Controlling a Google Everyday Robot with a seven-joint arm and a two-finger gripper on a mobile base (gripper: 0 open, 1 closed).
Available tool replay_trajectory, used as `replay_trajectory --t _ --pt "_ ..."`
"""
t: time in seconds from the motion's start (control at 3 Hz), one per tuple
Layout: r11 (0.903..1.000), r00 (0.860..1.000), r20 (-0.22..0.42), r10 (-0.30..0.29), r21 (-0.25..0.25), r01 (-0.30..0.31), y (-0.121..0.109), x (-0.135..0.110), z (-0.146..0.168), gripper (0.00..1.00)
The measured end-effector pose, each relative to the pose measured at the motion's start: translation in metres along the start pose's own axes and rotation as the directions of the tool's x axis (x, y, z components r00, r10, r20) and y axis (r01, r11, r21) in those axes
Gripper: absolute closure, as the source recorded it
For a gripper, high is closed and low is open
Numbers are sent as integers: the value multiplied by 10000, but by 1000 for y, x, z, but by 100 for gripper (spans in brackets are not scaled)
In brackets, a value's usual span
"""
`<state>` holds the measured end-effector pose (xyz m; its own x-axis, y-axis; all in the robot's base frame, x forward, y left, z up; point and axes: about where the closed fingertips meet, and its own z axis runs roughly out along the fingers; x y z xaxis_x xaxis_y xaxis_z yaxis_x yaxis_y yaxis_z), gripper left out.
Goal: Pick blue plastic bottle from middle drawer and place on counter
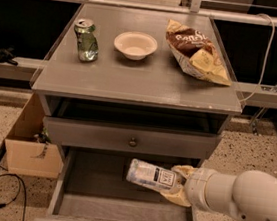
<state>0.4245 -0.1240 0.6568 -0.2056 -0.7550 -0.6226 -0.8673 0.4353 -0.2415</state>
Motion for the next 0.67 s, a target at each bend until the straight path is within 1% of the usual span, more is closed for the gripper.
replay_trajectory --t 0.33,0.67 --pt "9926 9931 512 -1058 650 1024 6 -46 -58 100" --pt "9523 9717 397 -2330 2119 2196 -5 -91 -140 100"
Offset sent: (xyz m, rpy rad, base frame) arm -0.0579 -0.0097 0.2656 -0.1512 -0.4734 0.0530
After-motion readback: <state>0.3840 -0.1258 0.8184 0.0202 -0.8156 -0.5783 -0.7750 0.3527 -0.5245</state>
